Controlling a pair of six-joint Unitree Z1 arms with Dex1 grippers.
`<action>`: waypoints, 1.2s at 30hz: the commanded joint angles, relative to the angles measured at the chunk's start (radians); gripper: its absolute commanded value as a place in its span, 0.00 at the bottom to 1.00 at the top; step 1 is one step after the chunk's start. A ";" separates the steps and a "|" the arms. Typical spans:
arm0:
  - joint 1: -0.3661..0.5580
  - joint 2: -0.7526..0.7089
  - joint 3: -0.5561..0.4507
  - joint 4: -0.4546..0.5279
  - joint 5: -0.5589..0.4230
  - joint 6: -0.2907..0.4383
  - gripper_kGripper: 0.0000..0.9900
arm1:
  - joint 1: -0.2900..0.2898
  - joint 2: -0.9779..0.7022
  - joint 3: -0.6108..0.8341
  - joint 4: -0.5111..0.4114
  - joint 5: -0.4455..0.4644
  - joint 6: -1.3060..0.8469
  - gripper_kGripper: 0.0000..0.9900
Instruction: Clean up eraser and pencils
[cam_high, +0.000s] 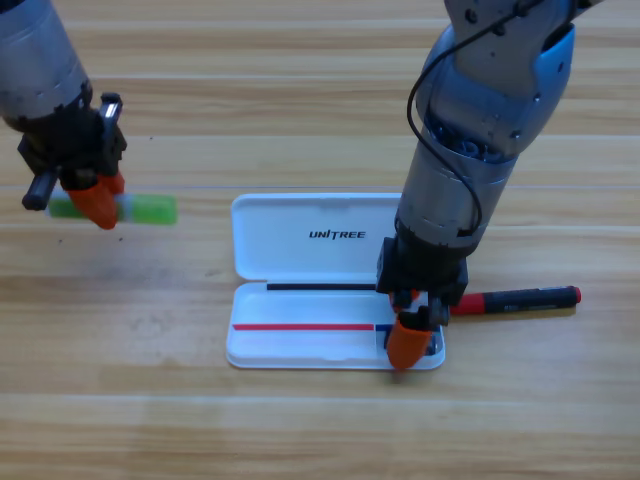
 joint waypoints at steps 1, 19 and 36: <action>-0.048 -0.018 -0.019 0.038 0.009 -0.062 0.00 | 0.007 -0.102 0.077 -0.012 -0.005 -0.001 0.91; -0.258 0.120 -0.168 0.068 -0.037 -0.313 0.00 | -0.208 -0.282 0.338 -0.060 -0.072 -0.261 0.99; -0.387 0.340 -0.298 0.061 -0.081 -0.414 0.00 | -0.283 0.001 0.229 -0.156 -0.129 -0.400 0.87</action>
